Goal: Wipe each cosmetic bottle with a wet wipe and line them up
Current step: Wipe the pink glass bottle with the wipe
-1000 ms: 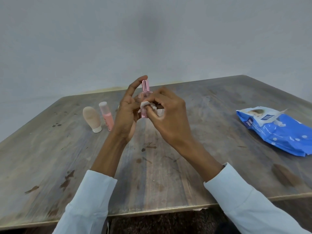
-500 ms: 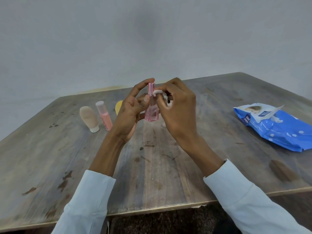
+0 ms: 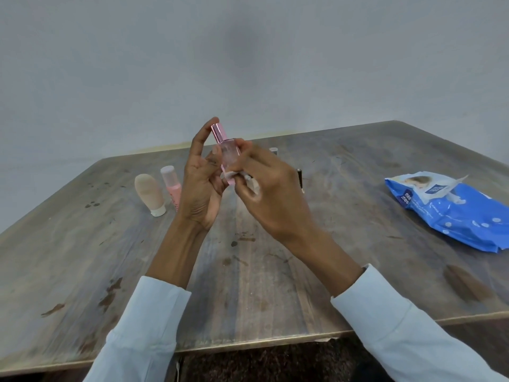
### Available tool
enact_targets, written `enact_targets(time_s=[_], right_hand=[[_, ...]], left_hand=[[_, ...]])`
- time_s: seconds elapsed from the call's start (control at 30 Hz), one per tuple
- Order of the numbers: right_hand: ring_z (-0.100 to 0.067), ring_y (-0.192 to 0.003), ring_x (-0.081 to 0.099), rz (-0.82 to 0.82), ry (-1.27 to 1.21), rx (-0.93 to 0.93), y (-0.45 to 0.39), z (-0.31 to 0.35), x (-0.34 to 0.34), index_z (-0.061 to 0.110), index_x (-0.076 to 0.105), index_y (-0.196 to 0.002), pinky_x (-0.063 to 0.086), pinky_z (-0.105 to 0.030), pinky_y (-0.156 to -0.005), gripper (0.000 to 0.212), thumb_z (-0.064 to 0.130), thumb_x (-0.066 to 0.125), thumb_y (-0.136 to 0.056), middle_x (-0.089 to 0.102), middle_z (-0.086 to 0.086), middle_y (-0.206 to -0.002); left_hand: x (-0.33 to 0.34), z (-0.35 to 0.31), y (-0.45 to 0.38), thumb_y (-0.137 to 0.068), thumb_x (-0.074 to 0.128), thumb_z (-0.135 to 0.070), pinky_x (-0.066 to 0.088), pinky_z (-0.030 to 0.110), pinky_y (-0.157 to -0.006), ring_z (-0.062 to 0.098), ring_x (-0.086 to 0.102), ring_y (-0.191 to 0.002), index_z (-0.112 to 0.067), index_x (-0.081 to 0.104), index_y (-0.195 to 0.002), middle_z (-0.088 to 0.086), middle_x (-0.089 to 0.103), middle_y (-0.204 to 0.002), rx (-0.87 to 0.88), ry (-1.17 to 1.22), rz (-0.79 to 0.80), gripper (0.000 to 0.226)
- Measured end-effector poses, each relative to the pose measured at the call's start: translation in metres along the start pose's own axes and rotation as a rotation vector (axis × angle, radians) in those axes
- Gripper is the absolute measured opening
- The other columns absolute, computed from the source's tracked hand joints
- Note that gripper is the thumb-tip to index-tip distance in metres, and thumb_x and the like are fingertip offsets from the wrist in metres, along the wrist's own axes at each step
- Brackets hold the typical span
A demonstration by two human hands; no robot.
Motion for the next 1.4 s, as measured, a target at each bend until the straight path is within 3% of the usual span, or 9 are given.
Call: enact_targets(time_s=[0.1, 0.27, 0.4, 0.6, 0.8, 0.93, 1.1, 1.23, 1.4], right_hand=[[-0.008, -0.088, 0.064, -0.048, 0.048, 0.113, 0.000, -0.018, -0.006, 0.009, 0.078, -0.099, 0.056, -0.022, -0.077, 0.011, 0.000, 0.075, -0.093, 0.071, -0.001, -0.104], [-0.014, -0.092, 0.066, 0.029, 0.035, -0.023, 0.005, 0.006, 0.007, 0.005, 0.077, -0.100, 0.054, -0.022, -0.078, 0.009, -0.001, 0.074, -0.094, 0.071, -0.005, -0.104], [0.000, -0.084, 0.054, -0.059, 0.052, 0.117, 0.002, -0.015, -0.005, 0.009, 0.078, -0.098, 0.047, -0.011, -0.075, 0.013, -0.001, 0.073, -0.094, 0.069, 0.002, -0.101], [-0.019, -0.092, 0.067, 0.007, 0.047, -0.046, 0.006, 0.011, 0.005, 0.004, 0.077, -0.097, 0.056, -0.032, -0.076, 0.009, -0.002, 0.071, -0.094, 0.070, -0.007, -0.102], [-0.015, -0.096, 0.073, -0.127, 0.007, 0.126, 0.001, -0.017, -0.018, 0.008, 0.079, -0.095, 0.060, -0.031, -0.079, 0.012, -0.003, 0.076, -0.091, 0.073, -0.003, -0.104], [-0.016, -0.095, 0.071, -0.070, 0.007, -0.002, -0.001, 0.003, -0.010, 0.006, 0.079, -0.097, 0.058, -0.031, -0.081, 0.013, -0.004, 0.076, -0.091, 0.073, -0.004, -0.102], [-0.007, -0.083, 0.068, -0.183, 0.016, 0.176, -0.002, -0.027, -0.027, 0.011, 0.080, -0.095, 0.058, -0.026, -0.074, 0.013, -0.001, 0.076, -0.091, 0.072, 0.001, -0.097], [-0.014, -0.087, 0.070, -0.146, 0.017, 0.060, -0.002, -0.009, -0.022, 0.009, 0.080, -0.096, 0.058, -0.028, -0.075, 0.009, 0.001, 0.078, -0.093, 0.073, -0.002, -0.098], [-0.006, -0.081, 0.066, -0.247, -0.024, 0.245, -0.002, -0.039, -0.036, 0.013, 0.080, -0.091, 0.054, -0.020, -0.074, 0.009, 0.004, 0.079, -0.092, 0.072, 0.004, -0.093]], left_hand=[[-0.004, -0.001, -0.002, -0.111, 0.050, -0.018, 0.064, 0.043, -0.089, 0.040, 0.066, -0.127, -0.018, 0.031, -0.166, 0.023, 0.066, -0.131, 0.018, 0.036, -0.007, 0.058], [-0.005, -0.003, 0.000, -0.102, 0.059, -0.022, 0.061, 0.043, -0.099, 0.046, 0.059, -0.137, -0.017, 0.030, -0.166, 0.020, 0.068, -0.128, 0.025, 0.106, -0.022, 0.071], [-0.008, 0.000, -0.003, -0.114, 0.044, -0.017, 0.061, 0.045, -0.095, 0.045, 0.058, -0.139, -0.018, 0.030, -0.167, 0.018, 0.068, -0.129, 0.019, 0.095, -0.007, 0.055], [0.001, 0.003, -0.001, -0.115, 0.039, -0.010, 0.061, 0.033, -0.087, 0.048, 0.056, -0.139, -0.019, 0.031, -0.166, 0.026, 0.060, -0.134, -0.003, 0.100, 0.079, 0.052], [0.010, 0.003, 0.001, -0.109, 0.049, -0.009, 0.063, 0.032, -0.077, 0.021, 0.074, -0.093, -0.019, 0.037, -0.162, 0.011, 0.074, -0.116, -0.011, -0.002, 0.079, 0.055], [0.010, 0.012, 0.002, -0.109, 0.046, 0.002, 0.055, 0.021, -0.069, 0.008, 0.061, -0.067, -0.019, 0.042, -0.161, -0.005, 0.069, -0.074, -0.048, -0.104, 0.076, 0.056], [0.014, 0.016, 0.002, -0.103, 0.059, -0.011, 0.062, 0.031, -0.078, 0.024, 0.073, -0.095, -0.025, 0.054, -0.153, 0.017, 0.073, -0.108, -0.087, -0.134, 0.077, 0.052], [0.016, 0.018, 0.006, -0.105, 0.050, 0.003, 0.058, 0.024, -0.070, 0.013, 0.067, -0.077, -0.021, 0.049, -0.158, 0.006, 0.073, -0.085, -0.112, -0.174, 0.094, 0.059], [0.024, 0.021, 0.009, -0.112, 0.055, -0.014, 0.061, 0.030, -0.079, 0.021, 0.075, -0.102, -0.024, 0.052, -0.157, 0.013, 0.077, -0.112, -0.139, -0.264, 0.124, 0.047]])
Point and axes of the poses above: each hand's wrist, its own y-axis away from the middle knuckle, its own x-axis out of the palm, z = x × y, the point moved 10 cm from there along -y, towards the middle knuckle
